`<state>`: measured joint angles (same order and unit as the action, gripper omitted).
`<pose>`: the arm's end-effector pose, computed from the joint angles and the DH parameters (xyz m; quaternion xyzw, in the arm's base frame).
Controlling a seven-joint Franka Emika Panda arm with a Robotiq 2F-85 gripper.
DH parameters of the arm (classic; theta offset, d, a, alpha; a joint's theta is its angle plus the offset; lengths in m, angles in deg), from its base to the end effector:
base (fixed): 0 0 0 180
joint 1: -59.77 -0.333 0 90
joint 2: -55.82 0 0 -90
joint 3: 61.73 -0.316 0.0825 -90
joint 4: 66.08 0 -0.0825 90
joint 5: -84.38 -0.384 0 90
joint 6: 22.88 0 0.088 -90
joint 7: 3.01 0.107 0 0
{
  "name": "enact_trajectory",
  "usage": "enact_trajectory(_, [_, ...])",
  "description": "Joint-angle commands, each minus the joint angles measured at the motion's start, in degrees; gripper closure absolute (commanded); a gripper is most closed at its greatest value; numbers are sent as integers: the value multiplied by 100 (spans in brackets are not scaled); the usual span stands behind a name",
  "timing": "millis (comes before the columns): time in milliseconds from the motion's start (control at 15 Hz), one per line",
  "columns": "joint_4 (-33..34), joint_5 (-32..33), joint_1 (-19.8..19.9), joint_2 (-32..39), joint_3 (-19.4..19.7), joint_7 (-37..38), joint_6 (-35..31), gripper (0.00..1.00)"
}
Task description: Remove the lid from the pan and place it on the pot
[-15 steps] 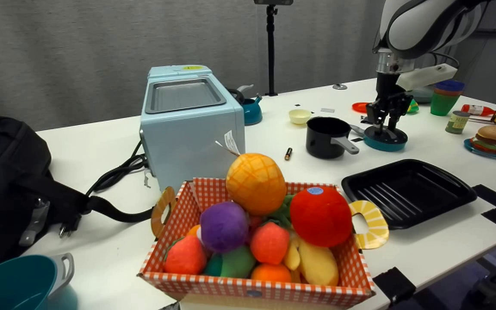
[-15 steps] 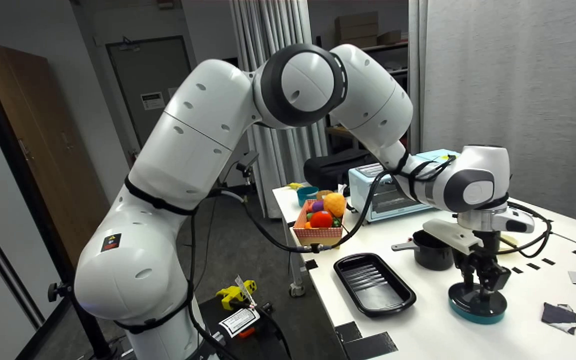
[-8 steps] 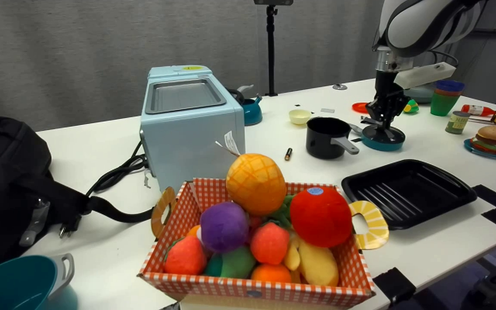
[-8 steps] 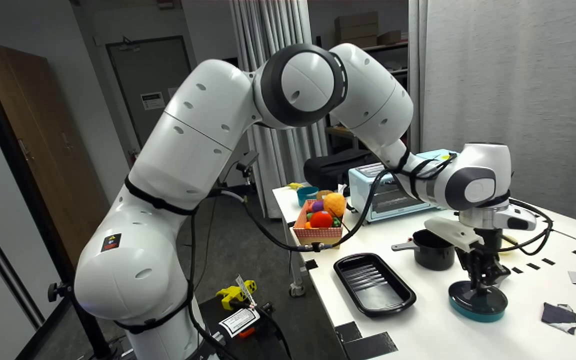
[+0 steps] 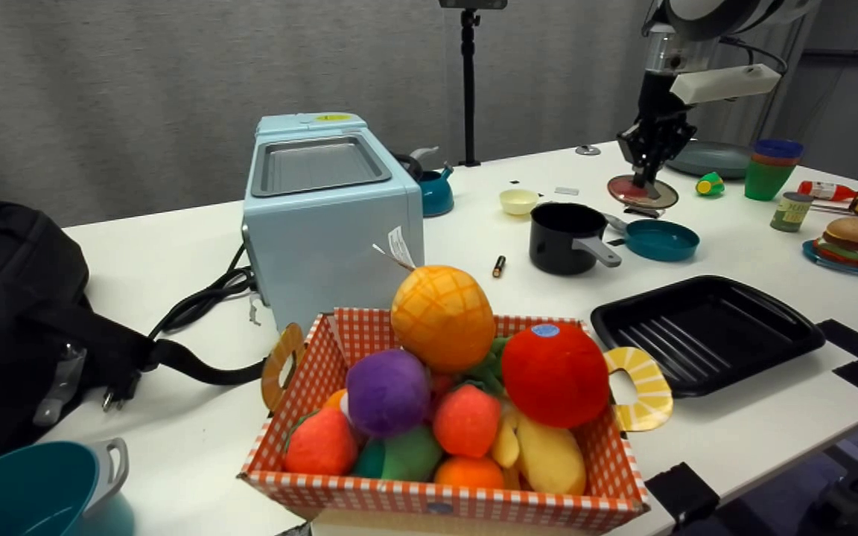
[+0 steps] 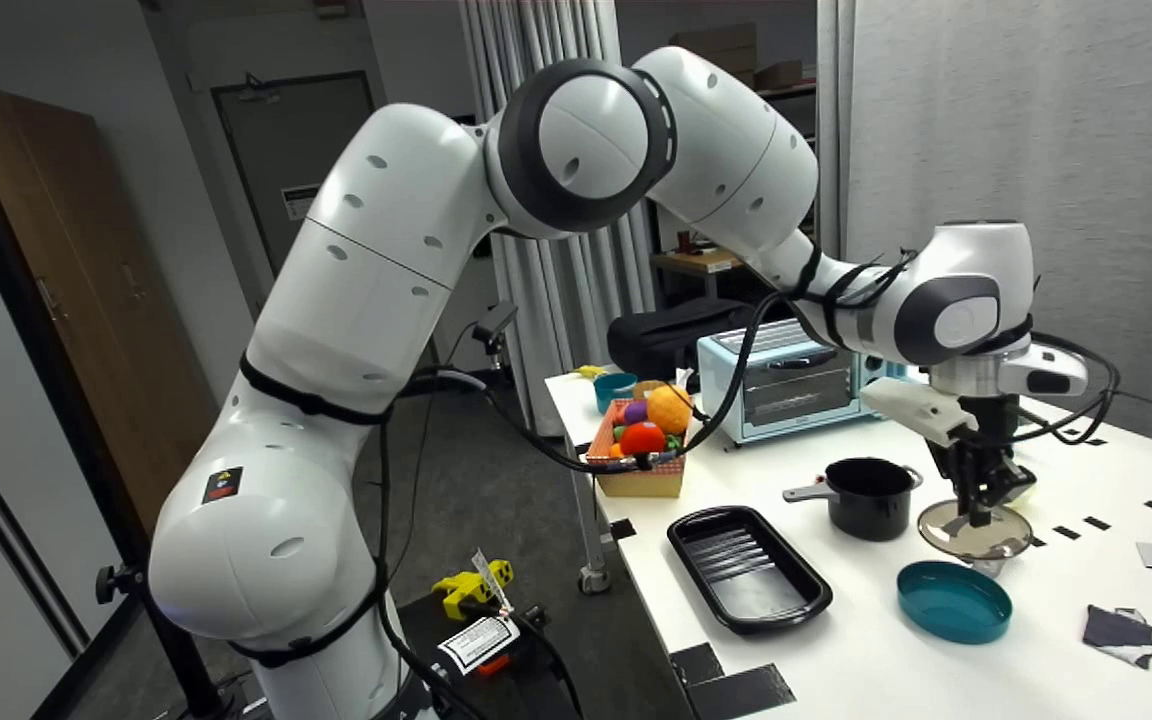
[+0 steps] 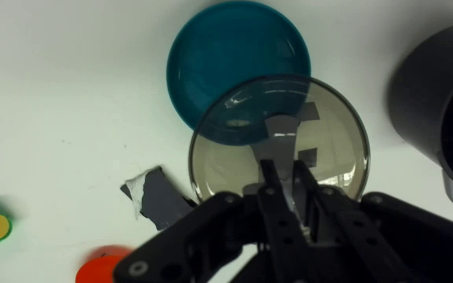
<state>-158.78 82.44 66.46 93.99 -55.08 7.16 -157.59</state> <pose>0.6834 -0.1505 0.2432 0.9786 -0.2015 0.0352 0.0239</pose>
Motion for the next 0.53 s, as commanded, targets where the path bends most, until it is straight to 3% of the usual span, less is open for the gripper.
enact_trajectory(0, [174, -274, -14, -204, -189, -5, 199, 96])
enact_trajectory(467, [488, -435, -256, -119, -489, 70, 152, 96])
